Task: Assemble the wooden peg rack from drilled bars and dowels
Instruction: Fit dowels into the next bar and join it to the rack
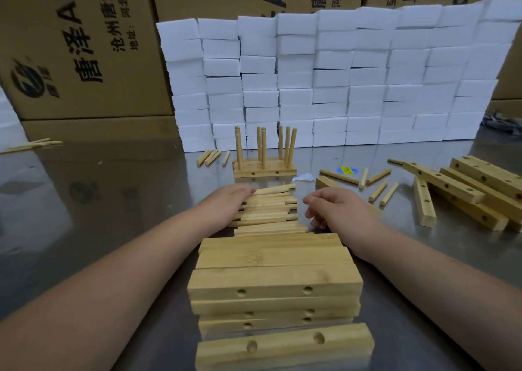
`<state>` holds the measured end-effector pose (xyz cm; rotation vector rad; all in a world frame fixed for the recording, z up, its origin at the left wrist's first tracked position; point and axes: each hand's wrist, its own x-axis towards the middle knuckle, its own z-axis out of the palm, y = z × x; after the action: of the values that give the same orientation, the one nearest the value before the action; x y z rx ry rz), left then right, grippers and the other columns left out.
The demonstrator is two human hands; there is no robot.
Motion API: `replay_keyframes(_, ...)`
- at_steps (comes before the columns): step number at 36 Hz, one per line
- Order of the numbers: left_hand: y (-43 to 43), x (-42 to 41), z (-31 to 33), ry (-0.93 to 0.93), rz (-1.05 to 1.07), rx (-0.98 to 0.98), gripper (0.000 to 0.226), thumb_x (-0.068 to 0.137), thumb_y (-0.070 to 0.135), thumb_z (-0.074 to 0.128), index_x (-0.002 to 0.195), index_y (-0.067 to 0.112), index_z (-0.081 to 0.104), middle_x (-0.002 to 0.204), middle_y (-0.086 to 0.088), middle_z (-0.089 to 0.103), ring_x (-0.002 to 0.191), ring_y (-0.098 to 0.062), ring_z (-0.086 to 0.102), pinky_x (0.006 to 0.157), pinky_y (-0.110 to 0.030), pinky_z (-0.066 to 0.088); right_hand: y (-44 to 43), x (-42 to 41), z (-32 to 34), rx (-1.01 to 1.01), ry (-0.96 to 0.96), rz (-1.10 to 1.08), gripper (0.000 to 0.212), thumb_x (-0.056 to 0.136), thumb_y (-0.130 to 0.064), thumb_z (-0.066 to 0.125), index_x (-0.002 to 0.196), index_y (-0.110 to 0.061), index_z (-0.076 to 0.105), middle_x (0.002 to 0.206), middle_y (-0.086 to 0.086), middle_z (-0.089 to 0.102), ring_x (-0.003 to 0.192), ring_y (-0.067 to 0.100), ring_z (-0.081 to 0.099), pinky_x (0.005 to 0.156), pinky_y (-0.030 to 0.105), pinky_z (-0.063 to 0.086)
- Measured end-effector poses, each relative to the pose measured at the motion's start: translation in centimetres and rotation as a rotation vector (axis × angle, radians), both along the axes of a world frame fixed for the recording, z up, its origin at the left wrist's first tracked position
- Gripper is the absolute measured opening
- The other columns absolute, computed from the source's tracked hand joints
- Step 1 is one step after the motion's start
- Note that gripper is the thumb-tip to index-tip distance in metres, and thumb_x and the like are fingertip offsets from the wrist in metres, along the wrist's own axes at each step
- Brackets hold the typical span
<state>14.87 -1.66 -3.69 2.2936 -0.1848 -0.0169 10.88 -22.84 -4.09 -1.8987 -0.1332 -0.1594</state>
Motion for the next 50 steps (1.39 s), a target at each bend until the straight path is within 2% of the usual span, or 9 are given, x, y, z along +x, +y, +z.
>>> replay_keyframes(3, 0.1, -0.1, 0.0, 0.020, -0.014, 0.003, 0.037, 0.099, 0.041, 0.027, 0.119, 0.031, 0.057, 0.130, 0.005, 0.050, 0.117, -0.016, 0.046, 0.084, -0.026, 0.044, 0.0, 0.1, -0.1, 0.007, -0.004, 0.008, 0.019, 0.092, -0.022, 0.054, 0.078, -0.020, 0.067, 0.068, -0.006, 0.065, 0.054, 0.003, 0.057, 0.046, 0.010, 0.042)
replay_keyframes(7, 0.1, -0.1, -0.1, -0.044, -0.004, 0.082, 0.038, 0.099, 0.039, 0.031, 0.120, 0.025, 0.058, 0.129, 0.002, 0.052, 0.117, -0.017, 0.047, 0.100, -0.036, 0.039, -0.1, 0.1, -0.1, -0.002, -0.003, 0.008, 0.020, 0.092, -0.023, 0.054, 0.078, -0.020, 0.067, 0.069, -0.005, 0.066, 0.054, 0.002, 0.057, 0.045, 0.010, 0.042)
replay_keyframes(11, 0.2, -0.1, -0.3, -0.090, 0.020, 0.070, 0.036, 0.098, 0.039, 0.034, 0.112, 0.021, 0.061, 0.117, 0.001, 0.059, 0.108, -0.018, 0.053, 0.087, -0.030, 0.039, -0.1, 0.0, -0.1, 0.010, 0.005, 0.026, 0.019, 0.092, -0.020, 0.054, 0.078, -0.020, 0.067, 0.071, -0.003, 0.066, 0.056, 0.005, 0.057, 0.046, 0.010, 0.043)
replay_keyframes(18, 0.3, 0.3, -0.4, -0.086, 0.010, 0.086, 0.033, 0.099, 0.036, 0.034, 0.118, 0.026, 0.060, 0.122, 0.006, 0.055, 0.110, -0.012, 0.049, 0.088, -0.026, 0.034, -0.2, -1.2, 1.3, -0.096, -0.052, 0.126, 0.019, 0.088, -0.034, 0.054, 0.085, -0.023, 0.069, 0.075, -0.008, 0.068, 0.061, 0.000, 0.058, 0.065, 0.028, 0.047)
replay_keyframes(23, 0.3, 0.2, -0.3, -0.072, 0.001, 0.089, 0.033, 0.099, 0.038, 0.035, 0.120, 0.027, 0.057, 0.120, 0.006, 0.055, 0.108, -0.012, 0.050, 0.089, -0.028, 0.037, -0.1, -2.8, 5.0, -0.152, -0.057, 0.397, 0.036, 0.069, -0.058, 0.057, 0.090, -0.033, 0.071, 0.090, -0.013, 0.070, 0.076, 0.003, 0.060, 0.070, 0.025, 0.042)
replay_keyframes(30, 0.1, -0.3, 0.1, -0.086, 0.026, 0.127, 0.034, 0.099, 0.034, 0.035, 0.122, 0.022, 0.058, 0.117, 0.001, 0.060, 0.104, -0.017, 0.055, 0.095, -0.039, 0.044, 1.0, -5.2, 7.5, -0.616, 0.091, 0.855, 0.058, 0.045, -0.065, 0.061, 0.101, -0.059, 0.051, 0.109, -0.039, 0.053, 0.104, -0.019, 0.047, 0.090, 0.012, 0.036)
replay_keyframes(35, 0.0, -0.3, 0.2, -0.093, 0.071, 0.096, 0.033, 0.099, 0.031, 0.036, 0.117, 0.020, 0.061, 0.121, 0.000, 0.059, 0.109, -0.018, 0.053, 0.097, -0.040, 0.044, 1.8, -6.0, 8.1, -0.860, 0.067, 0.800, 0.079, 0.051, -0.061, 0.070, 0.123, -0.061, 0.038, 0.123, -0.036, 0.040, 0.116, -0.009, 0.038, 0.098, 0.018, 0.031)
replay_keyframes(40, 0.2, -0.2, 0.2, -0.125, 0.079, 0.108, 0.032, 0.099, 0.030, 0.036, 0.114, 0.022, 0.063, 0.116, 0.001, 0.062, 0.105, -0.017, 0.054, 0.092, -0.034, 0.044, 2.1, -6.4, 8.3, -0.904, 0.024, 0.777, 0.072, 0.069, -0.047, 0.075, 0.130, -0.052, 0.038, 0.130, -0.026, 0.041, 0.116, -0.003, 0.039, 0.095, 0.016, 0.032)
replay_keyframes(50, 0.4, 0.2, -0.1, -0.130, 0.053, 0.138, 0.026, 0.099, 0.026, 0.040, 0.108, 0.026, 0.064, 0.118, 0.006, 0.059, 0.105, -0.012, 0.053, 0.087, -0.028, 0.041, 2.4, -6.4, 8.0, -0.943, -0.061, 0.735, 0.078, 0.071, -0.047, 0.071, 0.139, -0.043, 0.033, 0.130, -0.024, 0.042, 0.109, -0.005, 0.037, 0.087, 0.010, 0.032)
